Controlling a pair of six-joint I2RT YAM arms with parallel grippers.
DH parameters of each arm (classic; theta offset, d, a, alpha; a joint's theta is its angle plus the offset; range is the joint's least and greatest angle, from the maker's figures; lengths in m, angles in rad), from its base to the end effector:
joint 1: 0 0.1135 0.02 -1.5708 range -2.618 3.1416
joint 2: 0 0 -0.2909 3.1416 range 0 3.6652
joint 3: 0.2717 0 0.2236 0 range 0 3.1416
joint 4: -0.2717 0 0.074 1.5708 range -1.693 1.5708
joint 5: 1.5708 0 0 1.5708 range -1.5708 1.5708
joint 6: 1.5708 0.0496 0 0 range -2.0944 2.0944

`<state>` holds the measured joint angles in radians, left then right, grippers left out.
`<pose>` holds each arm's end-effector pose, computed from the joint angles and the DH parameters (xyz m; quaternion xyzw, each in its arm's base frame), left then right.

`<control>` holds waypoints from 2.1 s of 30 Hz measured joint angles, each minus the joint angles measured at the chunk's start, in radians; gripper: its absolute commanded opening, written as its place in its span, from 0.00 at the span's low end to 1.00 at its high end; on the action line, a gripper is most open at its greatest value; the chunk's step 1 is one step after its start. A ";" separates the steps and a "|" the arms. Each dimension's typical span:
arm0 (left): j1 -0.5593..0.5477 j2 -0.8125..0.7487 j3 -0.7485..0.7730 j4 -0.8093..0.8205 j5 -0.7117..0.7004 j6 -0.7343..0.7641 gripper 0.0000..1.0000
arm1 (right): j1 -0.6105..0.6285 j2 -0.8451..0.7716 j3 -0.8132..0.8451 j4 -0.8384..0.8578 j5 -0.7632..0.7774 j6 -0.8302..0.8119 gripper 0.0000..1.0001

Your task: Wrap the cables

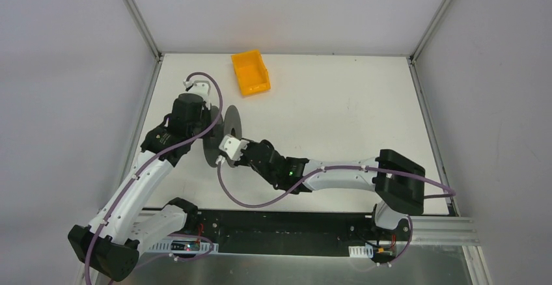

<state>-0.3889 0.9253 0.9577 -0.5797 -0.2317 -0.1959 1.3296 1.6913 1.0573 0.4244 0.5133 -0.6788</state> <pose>0.1549 -0.0512 0.3492 0.0271 0.8675 -0.0437 0.4948 0.1141 0.3619 0.2987 -0.5485 0.5383 0.0076 0.6398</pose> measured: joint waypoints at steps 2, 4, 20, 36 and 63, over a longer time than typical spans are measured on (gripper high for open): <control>-0.003 0.013 0.025 -0.002 0.013 0.013 0.00 | -0.013 -0.006 0.005 0.001 -0.024 -0.077 0.00; -0.003 0.025 0.051 -0.010 0.014 0.035 0.00 | -0.016 -0.008 0.005 0.002 -0.048 -0.126 0.00; 0.100 0.117 0.122 -0.128 0.045 -0.086 0.00 | 0.043 -0.240 -0.148 -0.127 -0.241 -0.053 0.00; 0.100 0.135 0.097 -0.152 0.146 0.009 0.00 | 0.058 -0.150 0.031 -0.118 -0.178 -0.077 0.00; 0.005 0.107 0.020 0.006 0.671 0.670 0.00 | -0.253 -0.295 0.001 -0.348 -0.664 -0.037 0.00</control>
<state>-0.3836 1.0321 0.9779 -0.5732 0.4389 0.4740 1.0767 1.3964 1.0584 0.0769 -0.1505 -0.7158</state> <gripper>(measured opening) 0.009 0.006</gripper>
